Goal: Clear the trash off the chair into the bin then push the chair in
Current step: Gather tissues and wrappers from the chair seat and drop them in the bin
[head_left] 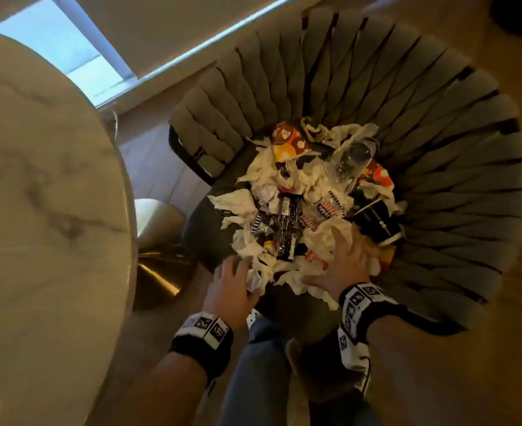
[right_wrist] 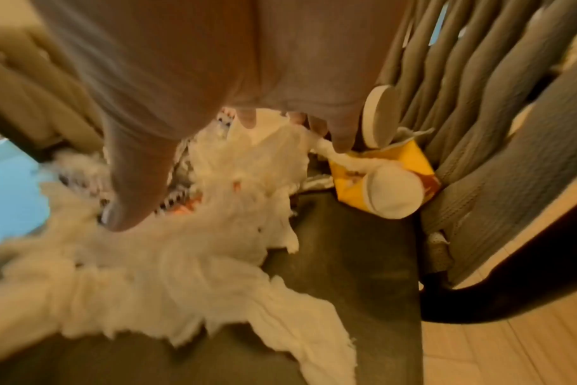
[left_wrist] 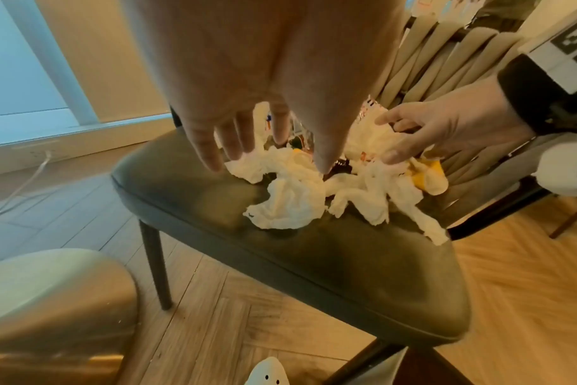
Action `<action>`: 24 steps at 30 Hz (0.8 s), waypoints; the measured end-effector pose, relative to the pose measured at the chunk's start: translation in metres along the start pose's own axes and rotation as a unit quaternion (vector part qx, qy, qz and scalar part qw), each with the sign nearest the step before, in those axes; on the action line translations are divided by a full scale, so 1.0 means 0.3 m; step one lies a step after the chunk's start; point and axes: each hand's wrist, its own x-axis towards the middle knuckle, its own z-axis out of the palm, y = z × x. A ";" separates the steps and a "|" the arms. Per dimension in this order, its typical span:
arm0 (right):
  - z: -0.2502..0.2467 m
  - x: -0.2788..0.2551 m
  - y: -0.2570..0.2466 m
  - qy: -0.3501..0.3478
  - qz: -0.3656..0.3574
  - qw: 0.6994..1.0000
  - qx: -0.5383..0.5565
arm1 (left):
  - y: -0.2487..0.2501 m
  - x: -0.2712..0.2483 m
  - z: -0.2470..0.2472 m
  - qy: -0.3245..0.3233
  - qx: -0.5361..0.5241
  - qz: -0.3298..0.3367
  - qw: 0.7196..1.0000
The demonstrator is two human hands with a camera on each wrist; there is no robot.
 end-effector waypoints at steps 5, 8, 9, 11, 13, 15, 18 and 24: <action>0.139 0.080 0.048 0.065 -0.068 0.984 -0.153 | -0.001 0.179 0.087 0.006 0.034 -0.006 0.999; 0.179 0.112 0.080 0.132 -0.113 0.973 -0.153 | -0.011 0.242 0.150 0.027 0.098 -0.008 0.995; 0.182 0.122 0.084 0.148 -0.122 0.971 -0.145 | -0.015 0.256 0.159 0.039 0.125 -0.011 0.991; 0.174 0.148 0.087 0.156 -0.126 0.973 -0.118 | -0.022 0.275 0.166 0.057 0.156 -0.011 0.986; 0.152 0.176 0.086 0.146 -0.121 0.978 -0.082 | -0.026 0.288 0.167 0.069 0.149 0.010 0.986; 0.127 0.197 0.078 0.141 -0.109 0.983 -0.049 | -0.024 0.302 0.151 0.071 0.116 0.037 0.990; 0.092 0.220 0.066 0.144 -0.074 0.987 -0.017 | -0.004 0.313 0.104 0.063 0.033 0.048 0.996; 0.033 0.200 0.046 0.098 -0.025 0.995 -0.001 | 0.068 0.233 0.042 0.154 -0.112 0.033 0.981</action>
